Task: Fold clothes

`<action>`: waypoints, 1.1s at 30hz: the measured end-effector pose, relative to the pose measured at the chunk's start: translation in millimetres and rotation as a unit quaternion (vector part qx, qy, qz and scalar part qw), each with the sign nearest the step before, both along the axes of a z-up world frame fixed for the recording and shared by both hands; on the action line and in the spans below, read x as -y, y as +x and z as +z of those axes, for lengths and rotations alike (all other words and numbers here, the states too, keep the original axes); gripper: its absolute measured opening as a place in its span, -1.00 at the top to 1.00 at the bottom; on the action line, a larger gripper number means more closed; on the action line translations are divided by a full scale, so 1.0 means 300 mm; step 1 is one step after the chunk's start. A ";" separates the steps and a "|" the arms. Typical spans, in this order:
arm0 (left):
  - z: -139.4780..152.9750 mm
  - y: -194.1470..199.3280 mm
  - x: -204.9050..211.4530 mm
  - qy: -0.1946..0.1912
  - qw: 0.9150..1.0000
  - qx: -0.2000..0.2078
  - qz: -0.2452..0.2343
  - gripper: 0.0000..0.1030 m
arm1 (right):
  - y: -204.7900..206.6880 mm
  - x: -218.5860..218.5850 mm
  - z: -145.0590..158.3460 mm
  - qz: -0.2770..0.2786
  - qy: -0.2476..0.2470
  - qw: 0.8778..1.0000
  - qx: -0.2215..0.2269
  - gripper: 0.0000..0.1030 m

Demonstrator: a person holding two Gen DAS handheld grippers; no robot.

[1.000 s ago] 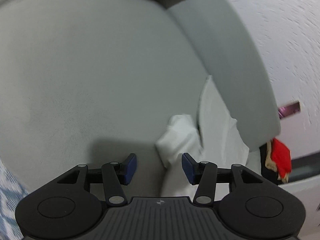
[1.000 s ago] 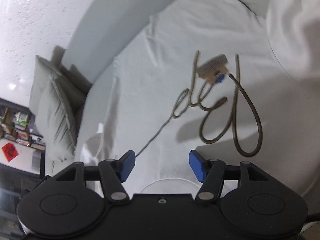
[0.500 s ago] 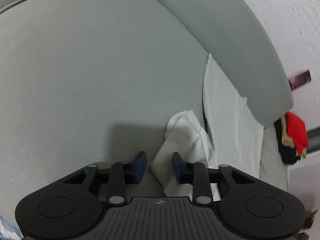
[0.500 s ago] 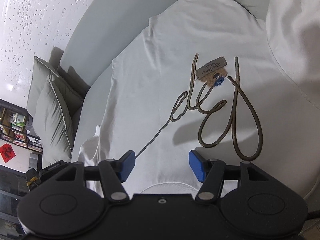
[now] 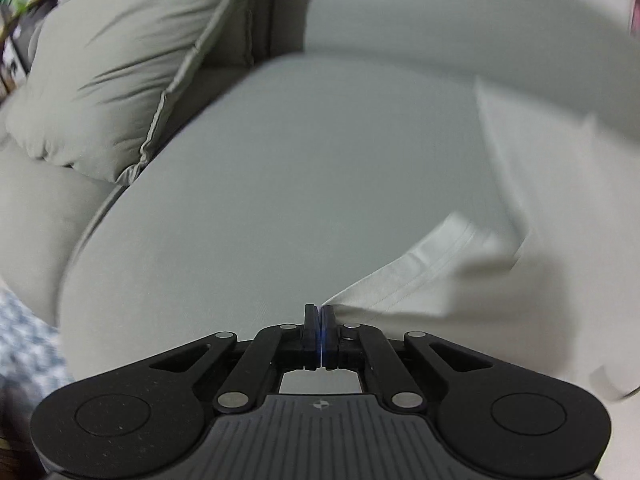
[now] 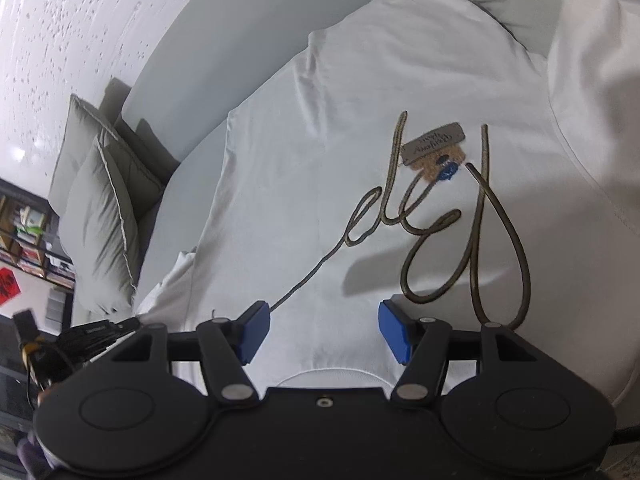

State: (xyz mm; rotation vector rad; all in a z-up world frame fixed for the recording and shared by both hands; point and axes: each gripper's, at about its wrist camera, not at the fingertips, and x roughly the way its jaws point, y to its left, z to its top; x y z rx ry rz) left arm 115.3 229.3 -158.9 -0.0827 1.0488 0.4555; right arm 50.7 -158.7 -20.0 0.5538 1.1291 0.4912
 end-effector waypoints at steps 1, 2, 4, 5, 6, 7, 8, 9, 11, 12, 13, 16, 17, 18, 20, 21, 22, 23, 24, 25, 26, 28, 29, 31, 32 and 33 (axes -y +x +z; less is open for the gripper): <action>-0.012 -0.003 0.010 0.012 1.000 -0.007 -0.006 0.98 | -0.002 -0.005 0.007 0.004 -0.005 1.000 0.004 -0.23; -0.022 -0.006 0.018 0.023 1.000 -0.013 -0.012 0.97 | -0.006 -0.007 0.018 0.008 -0.012 1.000 0.009 -0.30; 0.000 -0.023 0.026 0.020 1.000 -0.011 -0.007 0.78 | -0.017 0.001 0.048 0.015 -0.025 0.999 0.023 -0.36; 0.012 -0.033 0.029 0.018 1.000 -0.009 -0.005 0.70 | -0.024 0.018 0.068 0.015 -0.026 0.999 0.032 -0.38; 0.029 -0.059 0.034 0.014 1.000 0.001 -0.004 0.67 | -0.030 0.042 0.088 0.013 -0.024 0.999 0.040 -0.38; 0.055 -0.082 0.045 0.011 1.000 0.018 -0.003 0.67 | -0.036 0.071 0.110 0.009 -0.021 0.999 0.047 -0.40; 0.081 -0.105 0.056 0.007 0.999 0.035 -0.004 0.67 | -0.041 0.104 0.130 0.003 -0.018 0.998 0.055 -0.47; 0.109 -0.127 0.069 -0.003 0.998 0.057 -0.008 0.63 | -0.047 0.138 0.150 -0.005 -0.018 0.998 0.065 -0.51; 0.140 -0.135 0.101 -0.026 0.995 0.092 -0.028 0.54 | -0.056 0.198 0.170 -0.025 -0.027 0.996 0.082 -0.52; 0.149 -0.125 0.118 -0.035 0.993 0.106 -0.039 0.52 | -0.056 0.225 0.171 -0.034 -0.034 0.995 0.087 -0.51; 0.157 -0.113 0.135 -0.044 0.991 0.118 -0.049 0.43 | -0.049 0.247 0.162 -0.042 -0.039 0.995 0.086 -0.36; 0.137 -0.005 0.147 -0.052 0.991 0.108 -0.056 0.11 | -0.020 0.275 0.108 -0.057 -0.033 0.996 0.053 0.02; 0.131 0.031 0.152 -0.054 0.991 0.105 -0.058 0.06 | -0.015 0.275 0.090 -0.054 -0.026 0.997 0.047 0.02; 0.123 0.067 0.155 -0.056 0.991 0.101 -0.061 0.04 | -0.012 0.268 0.075 -0.050 -0.024 0.998 0.044 0.02; 0.088 0.142 0.140 -0.054 0.993 0.082 -0.072 -0.01 | -0.008 0.250 0.045 -0.043 -0.025 0.998 0.034 0.02; 0.074 0.172 0.134 -0.045 0.993 0.072 -0.079 -0.05 | -0.006 0.243 0.033 -0.043 -0.025 0.998 0.029 0.02; 0.059 0.194 0.135 -0.039 0.993 0.065 -0.087 -0.07 | -0.006 0.238 0.024 -0.042 -0.024 0.998 0.027 0.02; 0.045 0.216 0.135 -0.032 0.993 0.058 -0.095 -0.07 | -0.005 0.232 0.017 -0.041 -0.024 0.999 0.026 0.02; 0.030 0.235 0.137 -0.028 0.993 0.053 -0.103 -0.11 | -0.003 0.228 0.015 -0.039 -0.026 0.999 0.027 0.02; 0.016 0.250 0.141 -0.025 0.992 0.048 -0.112 -0.14 | -0.002 0.225 0.016 -0.036 -0.028 0.999 0.028 0.01; 0.002 0.265 0.145 -0.022 0.991 0.042 -0.121 -0.15 | -0.001 0.223 0.016 -0.034 -0.030 0.999 0.028 0.01; -0.031 0.281 0.150 -0.012 0.990 0.025 -0.142 0.02 | 0.003 0.226 0.015 -0.033 -0.029 0.999 0.026 0.01; -0.051 0.283 0.157 -0.007 0.988 0.015 -0.157 0.17 | 0.004 0.230 0.014 -0.033 -0.027 0.999 0.025 0.01; -0.073 0.278 0.167 0.011 0.986 0.009 -0.166 1.00 | 0.007 0.234 0.011 -0.034 -0.024 0.999 0.021 0.00; -0.078 0.271 0.169 0.024 0.986 0.012 -0.163 1.00 | 0.009 0.234 0.010 -0.034 -0.023 0.999 0.020 0.00; -0.082 0.263 0.172 0.037 0.986 0.016 -0.159 1.00 | 0.011 0.234 0.010 -0.034 -0.023 0.999 0.019 0.00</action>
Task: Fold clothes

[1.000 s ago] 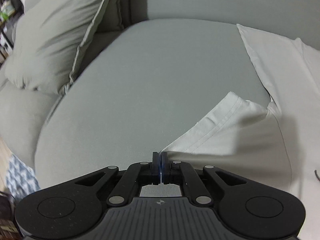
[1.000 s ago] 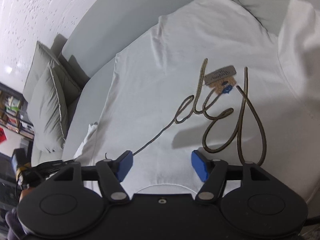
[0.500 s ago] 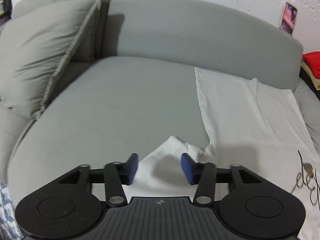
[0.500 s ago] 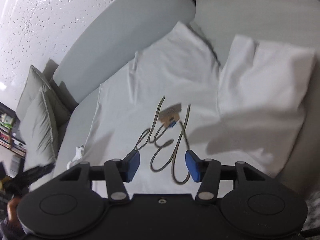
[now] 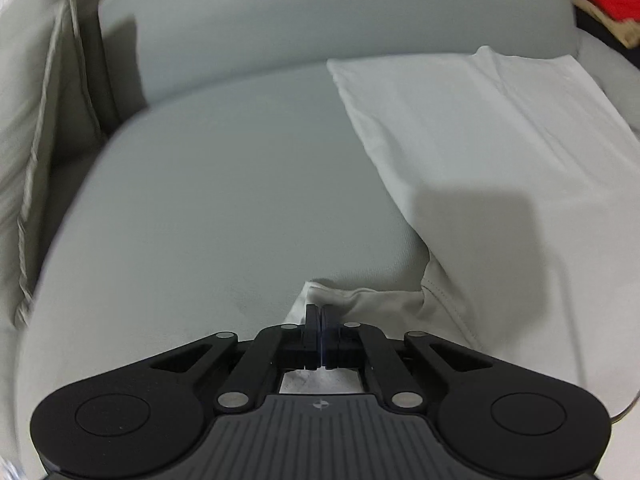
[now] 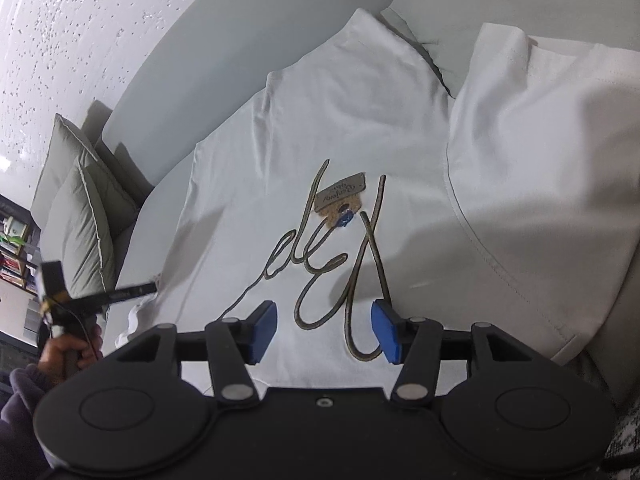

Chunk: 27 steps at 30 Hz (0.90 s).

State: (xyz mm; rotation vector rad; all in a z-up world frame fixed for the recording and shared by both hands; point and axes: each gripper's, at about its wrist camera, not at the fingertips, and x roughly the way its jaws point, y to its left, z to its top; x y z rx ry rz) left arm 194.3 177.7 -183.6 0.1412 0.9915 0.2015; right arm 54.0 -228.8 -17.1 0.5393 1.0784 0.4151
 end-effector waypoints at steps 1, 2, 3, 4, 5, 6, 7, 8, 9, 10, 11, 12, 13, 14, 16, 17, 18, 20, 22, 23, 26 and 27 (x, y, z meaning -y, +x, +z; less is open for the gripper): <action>-0.005 -0.007 0.003 0.012 1.000 0.006 0.004 1.00 | 0.001 0.000 0.000 0.000 0.000 1.000 0.000 0.00; -0.009 -0.015 0.005 0.024 1.000 0.011 0.007 1.00 | 0.003 -0.001 0.000 0.000 -0.001 1.000 -0.001 0.00; -0.014 -0.021 0.007 0.036 0.999 0.016 0.012 1.00 | 0.003 -0.003 0.000 0.001 -0.002 1.000 0.000 0.00; -0.021 -0.021 -0.007 0.042 0.999 0.012 0.026 1.00 | 0.004 -0.005 -0.001 0.002 -0.004 1.000 0.001 -0.01; -0.028 -0.020 -0.021 0.048 0.998 0.007 0.039 1.00 | 0.004 -0.007 -0.001 0.002 -0.006 1.000 0.002 -0.01; -0.036 -0.019 -0.035 0.054 0.997 0.003 0.053 1.00 | 0.006 -0.009 -0.001 0.003 -0.007 1.000 0.002 -0.01; -0.041 -0.019 -0.048 0.057 0.996 0.000 0.065 1.00 | 0.007 -0.010 0.000 0.002 -0.009 1.000 0.003 -0.01; -0.023 -0.026 -0.057 0.031 0.997 0.008 0.063 1.00 | 0.008 -0.012 0.001 0.003 -0.010 1.000 0.003 -0.04; -0.006 -0.033 -0.065 0.005 0.998 0.017 0.062 0.99 | 0.007 -0.014 0.002 0.005 -0.011 1.000 0.005 -0.06; 0.012 -0.040 -0.073 -0.022 0.998 0.025 0.058 0.84 | 0.007 -0.016 0.003 0.006 -0.011 1.000 0.006 -0.11; 0.030 -0.051 -0.076 -0.059 0.997 0.032 0.043 0.82 | 0.005 -0.017 0.003 0.008 -0.010 1.000 0.007 -0.13; 0.049 -0.062 -0.077 -0.096 0.994 0.038 0.027 0.80 | 0.004 -0.018 0.003 0.009 -0.010 1.000 0.009 -0.13; 0.064 -0.075 -0.065 -0.116 0.992 0.043 0.007 0.79 | 0.005 -0.018 0.003 0.010 -0.011 1.000 0.009 -0.13; 0.078 -0.087 -0.052 -0.136 0.990 0.047 -0.013 0.80 | 0.005 -0.017 0.003 0.010 -0.010 1.000 0.010 -0.13; 0.081 -0.090 -0.017 -0.166 0.985 0.029 -0.047 0.79 | 0.006 -0.016 0.002 0.010 -0.009 1.000 0.009 -0.13; 0.080 -0.089 0.001 -0.178 0.982 0.019 -0.063 0.79 | 0.006 -0.015 0.001 0.009 -0.008 1.000 0.008 -0.14; 0.059 -0.073 0.020 -0.168 0.983 -0.002 -0.067 0.78 | 0.007 -0.014 0.001 0.008 -0.006 1.000 0.008 -0.15; 0.013 -0.043 0.045 -0.118 0.992 -0.023 -0.049 0.75 | 0.008 -0.016 -0.001 0.006 -0.002 1.000 0.006 -0.20; -0.003 -0.026 0.021 -0.062 0.998 -0.009 0.020 0.77 | 0.009 -0.018 -0.001 0.004 -0.001 1.000 0.005 -0.21; 0.001 -0.023 -0.006 -0.041 0.997 0.005 0.066 0.77 | 0.009 -0.019 0.000 0.004 -0.002 1.000 0.005 -0.21; 0.029 -0.039 -0.080 -0.018 0.986 0.037 0.161 0.90 | 0.008 -0.017 0.000 0.007 -0.001 1.000 0.007 -0.21; 0.048 -0.061 -0.099 -0.033 0.985 0.042 0.166 0.87 | 0.008 -0.014 0.000 0.007 0.002 1.000 0.007 -0.21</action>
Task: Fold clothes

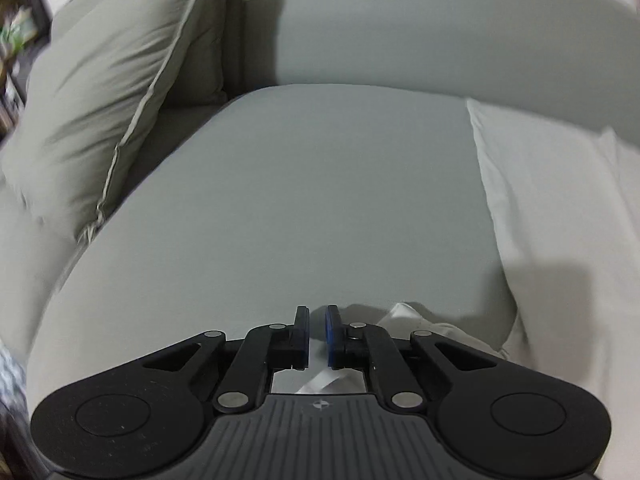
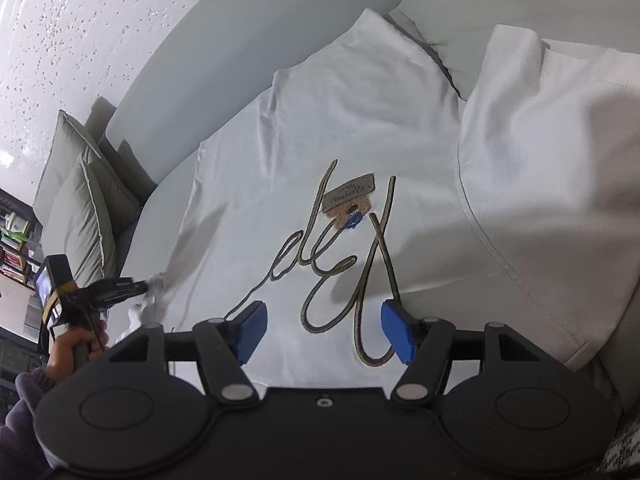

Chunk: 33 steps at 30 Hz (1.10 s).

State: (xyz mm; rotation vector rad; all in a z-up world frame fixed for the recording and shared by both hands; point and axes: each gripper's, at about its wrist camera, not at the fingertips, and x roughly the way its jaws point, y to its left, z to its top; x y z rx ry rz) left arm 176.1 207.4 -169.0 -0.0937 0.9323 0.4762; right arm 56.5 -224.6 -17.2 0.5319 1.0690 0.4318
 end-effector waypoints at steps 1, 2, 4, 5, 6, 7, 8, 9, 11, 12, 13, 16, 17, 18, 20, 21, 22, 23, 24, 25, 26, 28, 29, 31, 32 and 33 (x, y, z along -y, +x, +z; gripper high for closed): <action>0.031 -0.034 0.006 -0.004 1.000 0.009 -0.009 0.82 | -0.001 0.003 0.001 -0.001 0.003 1.000 0.000 -0.20; 0.063 -0.067 0.013 -0.007 1.000 0.017 -0.018 0.81 | -0.004 0.009 0.006 -0.005 0.006 1.000 0.000 -0.20; 0.121 -0.137 0.074 -0.018 0.998 0.027 -0.048 0.67 | -0.017 0.026 0.024 -0.016 0.016 1.000 0.008 -0.20; 0.146 -0.172 0.112 -0.030 0.997 0.031 -0.065 0.56 | -0.026 0.034 0.036 -0.020 0.020 0.999 0.017 -0.20; 0.156 -0.210 0.161 -0.053 0.994 0.029 -0.087 0.46 | -0.033 0.040 0.047 -0.021 0.023 0.999 0.027 -0.13; 0.165 -0.248 0.211 -0.075 0.991 0.027 -0.109 0.45 | -0.038 0.038 0.056 -0.017 0.021 0.999 0.037 0.11; 0.155 -0.282 0.271 -0.090 0.987 0.017 -0.132 0.45 | -0.040 0.027 0.061 -0.009 0.010 0.999 0.044 0.34; 0.127 -0.300 0.315 -0.086 0.987 -0.001 -0.136 0.44 | -0.039 0.010 0.060 0.003 -0.007 0.999 0.047 0.42; 0.073 -0.336 0.403 -0.077 0.986 -0.038 -0.143 0.42 | -0.048 -0.019 0.041 0.026 -0.044 0.998 0.035 0.52; 0.045 -0.354 0.446 -0.073 0.985 -0.056 -0.146 0.42 | -0.055 -0.031 0.030 0.037 -0.062 0.997 0.028 0.54; 0.022 -0.374 0.489 -0.066 0.984 -0.073 -0.150 0.42 | -0.066 -0.036 0.025 0.046 -0.085 0.995 0.023 0.79; 0.061 -0.468 0.551 -0.028 0.981 -0.095 -0.168 0.52 | -0.127 0.021 0.043 0.043 -0.167 0.985 0.022 0.99; 0.072 -0.494 0.559 -0.033 0.978 -0.101 -0.180 0.54 | -0.144 0.054 0.048 0.035 -0.184 0.982 0.015 0.99; 0.085 -0.513 0.550 -0.051 0.976 -0.098 -0.190 0.51 | -0.160 0.084 0.058 0.027 -0.197 0.980 0.009 0.99; 0.132 -0.538 0.532 -0.074 0.976 -0.073 -0.190 0.48 | -0.185 0.135 0.093 0.010 -0.203 0.979 0.006 0.79; 0.175 -0.541 0.535 -0.072 0.978 -0.048 -0.188 0.48 | -0.195 0.156 0.121 0.003 -0.200 0.980 0.010 0.79; 0.219 -0.543 0.537 -0.071 0.980 -0.024 -0.187 0.48 | -0.202 0.168 0.170 -0.001 -0.184 0.983 0.026 0.79; 0.273 -0.545 0.532 -0.070 0.980 0.003 -0.187 0.48 | -0.208 0.181 0.219 -0.005 -0.168 0.985 0.042 0.79; 0.324 -0.545 0.532 -0.069 0.979 0.027 -0.190 0.47 | -0.213 0.190 0.273 -0.009 -0.151 0.987 0.061 0.79; 0.376 -0.544 0.532 -0.068 0.977 0.052 -0.193 0.46 | -0.215 0.191 0.337 -0.011 -0.134 0.987 0.084 0.77; 0.427 -0.543 0.532 -0.067 0.975 0.076 -0.196 0.45 | -0.217 0.193 0.401 -0.014 -0.117 0.987 0.108 0.72; 0.519 -0.539 0.530 -0.054 0.971 0.117 -0.202 0.40 | -0.206 0.187 0.514 -0.018 -0.088 0.985 0.151 0.67; 0.559 -0.535 0.532 -0.048 0.968 0.134 -0.206 0.39 | -0.197 0.182 0.567 -0.019 -0.074 0.982 0.171 0.59; 0.606 -0.511 0.523 -0.040 0.964 0.153 -0.213 0.39 | -0.177 0.169 0.665 -0.022 -0.048 0.977 0.208 0.44; 0.622 -0.495 0.519 -0.037 0.962 0.160 -0.216 0.38 | -0.160 0.158 0.693 -0.022 -0.041 0.975 0.219 0.38; 0.626 -0.469 0.514 -0.032 0.963 0.159 -0.215 0.38 | -0.131 0.146 0.707 -0.021 -0.037 0.974 0.222 0.37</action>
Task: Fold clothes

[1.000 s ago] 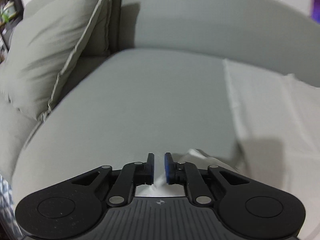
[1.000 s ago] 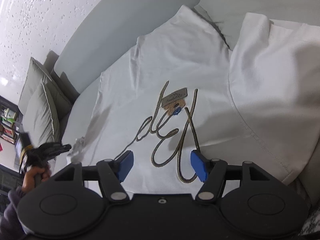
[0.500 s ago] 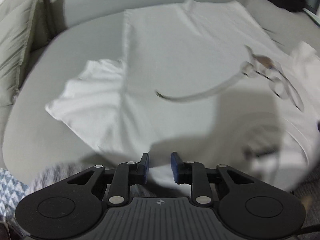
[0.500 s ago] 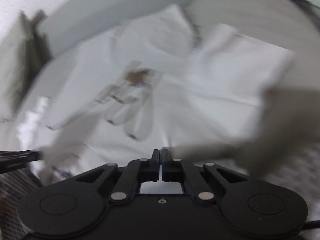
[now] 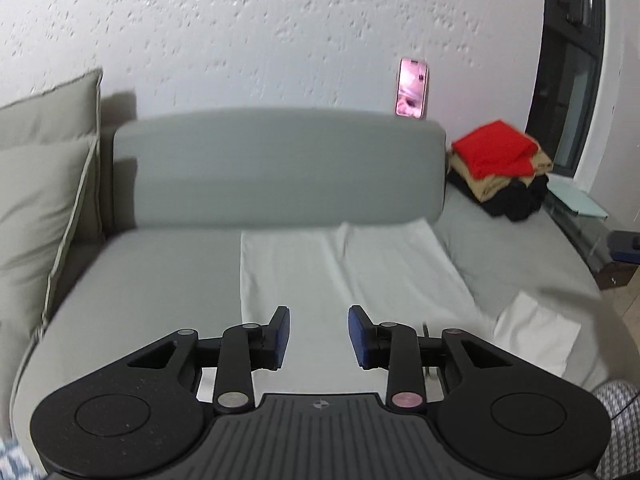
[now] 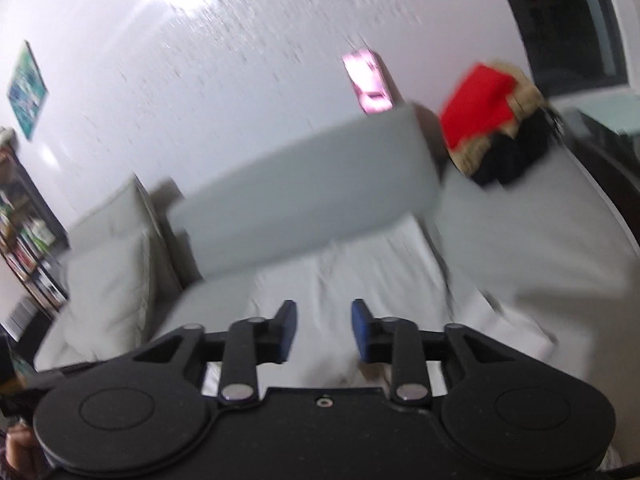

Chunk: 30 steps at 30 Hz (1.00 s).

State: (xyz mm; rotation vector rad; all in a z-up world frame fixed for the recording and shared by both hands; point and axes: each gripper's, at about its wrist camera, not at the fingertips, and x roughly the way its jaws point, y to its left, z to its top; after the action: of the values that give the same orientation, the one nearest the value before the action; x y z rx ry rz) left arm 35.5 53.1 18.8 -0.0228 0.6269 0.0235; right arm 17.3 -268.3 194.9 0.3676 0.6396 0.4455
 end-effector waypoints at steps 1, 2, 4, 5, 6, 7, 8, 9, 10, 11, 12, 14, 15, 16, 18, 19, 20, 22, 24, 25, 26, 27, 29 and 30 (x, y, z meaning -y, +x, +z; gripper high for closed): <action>0.002 0.027 -0.005 0.006 1.000 -0.001 0.003 0.38 | 0.041 -0.013 -0.001 -0.003 0.002 1.000 -0.005 0.37; -0.012 0.067 -0.014 0.018 1.000 -0.006 0.011 0.38 | 0.083 -0.026 -0.003 -0.006 0.003 1.000 -0.010 0.37; -0.077 0.153 -0.031 0.034 0.999 -0.025 0.018 0.41 | 0.179 -0.051 -0.042 -0.018 0.005 0.999 -0.027 0.37; -0.111 0.194 -0.039 0.041 0.998 -0.034 0.021 0.43 | 0.230 -0.060 -0.088 -0.025 0.006 0.999 -0.040 0.38; -0.167 0.228 -0.049 0.042 0.998 -0.040 0.018 0.65 | 0.279 -0.068 -0.137 -0.031 0.008 0.998 -0.052 0.38; -0.223 0.262 -0.059 0.042 0.998 -0.046 0.015 0.86 | 0.324 -0.076 -0.194 -0.035 0.011 0.998 -0.061 0.38; -0.278 0.295 -0.069 0.041 0.998 -0.052 0.011 0.85 | 0.371 -0.082 -0.255 -0.039 0.013 0.997 -0.070 0.40; -0.332 0.324 -0.085 0.027 0.998 -0.055 0.010 0.85 | 0.413 -0.083 -0.324 -0.043 0.017 0.996 -0.080 0.50; -0.373 0.353 -0.098 0.015 0.998 -0.059 0.014 0.85 | 0.439 -0.082 -0.391 -0.048 0.023 0.995 -0.090 0.59; -0.414 0.381 -0.110 0.003 0.998 -0.062 0.019 0.85 | 0.467 -0.083 -0.457 -0.053 0.025 0.993 -0.099 0.62; -0.454 0.410 -0.122 -0.008 0.998 -0.065 0.023 0.85 | 0.494 -0.088 -0.516 -0.056 0.020 0.993 -0.105 0.67; -0.513 0.478 -0.113 -0.004 0.997 -0.077 0.024 0.86 | 0.544 -0.108 -0.624 -0.058 0.005 0.991 -0.121 0.76; -0.542 0.512 -0.109 -0.001 0.996 -0.082 0.024 0.85 | 0.570 -0.122 -0.668 -0.050 0.003 0.990 -0.130 0.76; -0.569 0.547 -0.098 0.005 0.996 -0.088 0.018 0.84 | 0.590 -0.141 -0.702 -0.033 0.005 0.990 -0.137 0.77; -0.623 0.606 -0.090 0.018 0.994 -0.105 0.015 0.77 | 0.617 -0.188 -0.757 0.005 -0.003 0.989 -0.145 0.77; -0.652 0.630 -0.102 0.031 0.991 -0.121 0.036 0.77 | 0.627 -0.211 -0.778 0.021 -0.022 0.989 -0.145 0.77; -0.682 0.653 -0.117 0.043 0.988 -0.137 0.059 0.79 | 0.633 -0.227 -0.795 0.025 -0.047 0.988 -0.142 0.86; -0.733 0.674 -0.179 0.069 0.975 -0.158 0.139 0.79 | 0.633 -0.221 -0.817 -0.023 -0.118 0.985 -0.120 1.00; -0.735 0.669 -0.210 0.058 0.974 -0.149 0.158 0.77 | 0.646 -0.179 -0.828 -0.095 -0.167 0.976 -0.106 1.00; -0.732 0.671 -0.210 0.062 0.973 -0.149 0.165 0.77 | 0.662 -0.157 -0.842 -0.123 -0.191 0.968 -0.108 1.00; -0.728 0.675 -0.191 0.101 0.967 -0.150 0.179 0.78 | 0.674 -0.138 -0.851 -0.142 -0.204 0.962 -0.111 1.00; -0.724 0.680 -0.174 0.139 0.959 -0.151 0.193 0.82 | 0.682 -0.124 -0.854 -0.141 -0.194 0.964 -0.117 1.00; -0.717 0.665 -0.205 0.147 0.951 -0.160 0.219 0.83 | 0.681 -0.129 -0.839 -0.149 -0.204 0.960 -0.122 1.00; -0.712 0.655 -0.230 0.135 0.951 -0.164 0.225 0.83 | 0.675 -0.138 -0.826 -0.156 -0.213 0.957 -0.124 1.00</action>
State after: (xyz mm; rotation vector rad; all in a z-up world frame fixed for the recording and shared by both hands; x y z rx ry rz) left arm 231.8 122.0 -194.7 0.1052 0.9372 0.5656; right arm 220.0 -227.0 -52.9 0.1085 0.8831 -0.0487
